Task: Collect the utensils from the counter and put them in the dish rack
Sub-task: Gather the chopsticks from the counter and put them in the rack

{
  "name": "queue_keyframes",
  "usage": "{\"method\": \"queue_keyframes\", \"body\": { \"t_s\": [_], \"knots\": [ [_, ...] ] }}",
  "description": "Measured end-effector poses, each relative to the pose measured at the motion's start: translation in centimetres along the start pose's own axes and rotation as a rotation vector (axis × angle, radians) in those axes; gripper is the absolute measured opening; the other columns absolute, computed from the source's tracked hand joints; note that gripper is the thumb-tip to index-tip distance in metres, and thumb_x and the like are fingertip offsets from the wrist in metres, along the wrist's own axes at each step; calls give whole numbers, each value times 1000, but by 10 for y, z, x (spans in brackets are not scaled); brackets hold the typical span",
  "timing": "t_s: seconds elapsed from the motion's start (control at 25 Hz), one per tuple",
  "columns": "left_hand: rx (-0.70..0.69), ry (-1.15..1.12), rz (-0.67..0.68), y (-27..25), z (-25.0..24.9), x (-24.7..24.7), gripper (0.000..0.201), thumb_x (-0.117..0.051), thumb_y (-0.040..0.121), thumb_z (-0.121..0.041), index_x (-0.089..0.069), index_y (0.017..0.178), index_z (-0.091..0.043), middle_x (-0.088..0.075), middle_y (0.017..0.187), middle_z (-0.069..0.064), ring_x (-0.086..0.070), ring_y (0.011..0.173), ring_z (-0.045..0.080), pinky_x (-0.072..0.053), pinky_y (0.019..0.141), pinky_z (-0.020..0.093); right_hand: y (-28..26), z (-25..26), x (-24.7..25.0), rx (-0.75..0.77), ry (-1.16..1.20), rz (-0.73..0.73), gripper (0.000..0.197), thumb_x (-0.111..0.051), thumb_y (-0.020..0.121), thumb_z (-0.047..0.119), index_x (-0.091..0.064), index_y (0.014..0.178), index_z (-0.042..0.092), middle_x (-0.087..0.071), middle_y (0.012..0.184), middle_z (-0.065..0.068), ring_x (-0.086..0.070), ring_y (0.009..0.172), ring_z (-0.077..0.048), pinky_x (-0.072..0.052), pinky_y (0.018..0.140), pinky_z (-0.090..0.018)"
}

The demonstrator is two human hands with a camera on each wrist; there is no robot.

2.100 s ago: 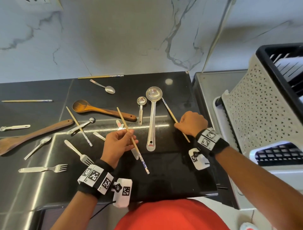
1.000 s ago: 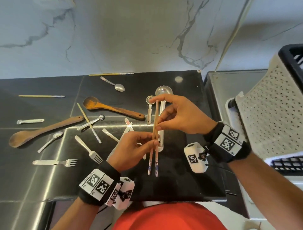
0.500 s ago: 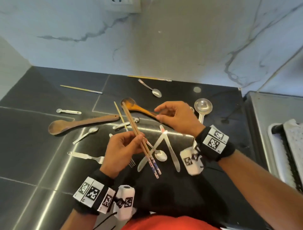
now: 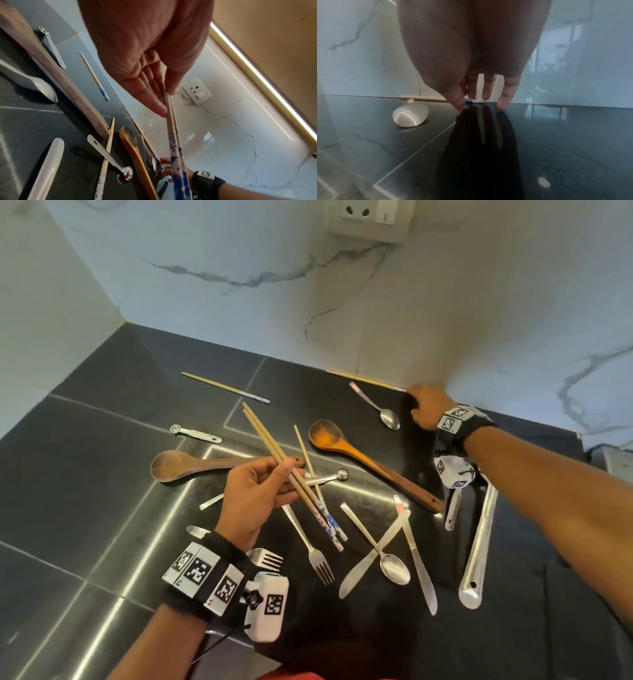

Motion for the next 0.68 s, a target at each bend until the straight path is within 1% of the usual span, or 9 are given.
{"method": "queue_keyframes", "body": {
  "t_s": [0.04, 0.12, 0.2, 0.28, 0.36, 0.44, 0.48, 0.6, 0.68],
  "knots": [
    [7, 2, -8, 5, 0, 1, 14, -58, 96, -12, -72, 95, -11, -79, 88, 10, -77, 77, 18, -62, 67, 27, 3, -3, -1, -4, -8, -15, 42, -60, 87, 12, -58, 129, 10, -59, 126, -19, -57, 112, -39, -49, 94, -45],
    [20, 8, -29, 12, 1, 3, 13, -58, 96, -13, -71, 95, -10, -79, 89, 11, -77, 76, 18, -62, 65, 27, 1, -14, -1, -49, -11, -38, 35, -62, 87, 20, -63, 122, 16, -64, 116, -13, -61, 102, -34, -52, 86, -43],
    [42, 0, -36, 19, 4, 3, 13, -59, 96, -14, -71, 95, -9, -79, 90, 12, -77, 75, 18, -62, 64, 26, -4, -24, -3, -111, -39, -10, 27, -64, 86, 31, -65, 112, 23, -68, 106, -7, -62, 92, -28, -55, 83, -43],
    [58, -4, -28, 25, 7, 1, 13, -60, 96, -14, -71, 97, -7, -79, 92, 13, -78, 77, 20, -62, 64, 27, -6, -29, -4, -138, -42, 28, 30, -67, 86, 39, -66, 111, 24, -68, 106, -4, -63, 94, -27, -56, 85, -42],
    [70, 1, -8, 29, 8, -4, 14, -61, 95, -14, -71, 99, -6, -78, 95, 15, -78, 81, 24, -62, 65, 29, -5, -25, -4, -140, -1, 36, 38, -69, 86, 43, -66, 117, 22, -67, 109, -4, -64, 99, -27, -54, 86, -41],
    [69, 2, 1, 32, 8, -7, 14, -63, 94, -15, -71, 99, -5, -78, 96, 16, -78, 83, 26, -63, 67, 30, -2, -18, -3, -125, 50, 10, 38, -71, 87, 43, -68, 118, 21, -68, 108, -4, -65, 99, -27, -54, 82, -39],
    [67, -4, -1, 33, 7, -9, 14, -64, 93, -14, -71, 99, -4, -78, 96, 17, -78, 82, 26, -63, 67, 30, -1, -14, -2, -118, 64, 0, 34, -71, 87, 41, -70, 114, 20, -70, 106, -4, -65, 96, -26, -53, 79, -37],
    [57, -29, -17, 32, 5, -11, 13, -65, 92, -13, -71, 100, -6, -78, 94, 18, -78, 80, 25, -63, 68, 31, -8, -18, 6, -167, 85, 5, 18, -71, 89, 30, -77, 96, 16, -74, 96, -7, -64, 85, -25, -53, 71, -35],
    [52, -57, -18, 28, 5, -11, 12, -64, 92, -10, -71, 103, -8, -78, 94, 16, -78, 79, 23, -63, 66, 31, -22, -28, 17, -222, 129, -68, 16, -70, 88, 28, -78, 89, 14, -72, 86, -5, -64, 79, -24, -53, 69, -35]
  ]
}}
Point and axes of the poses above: each hand's wrist, its own y-axis towards the middle knuckle, its own x-axis out of the back of the hand, z = x × y, the point moved 8 cm from there along y, towards the middle knuckle
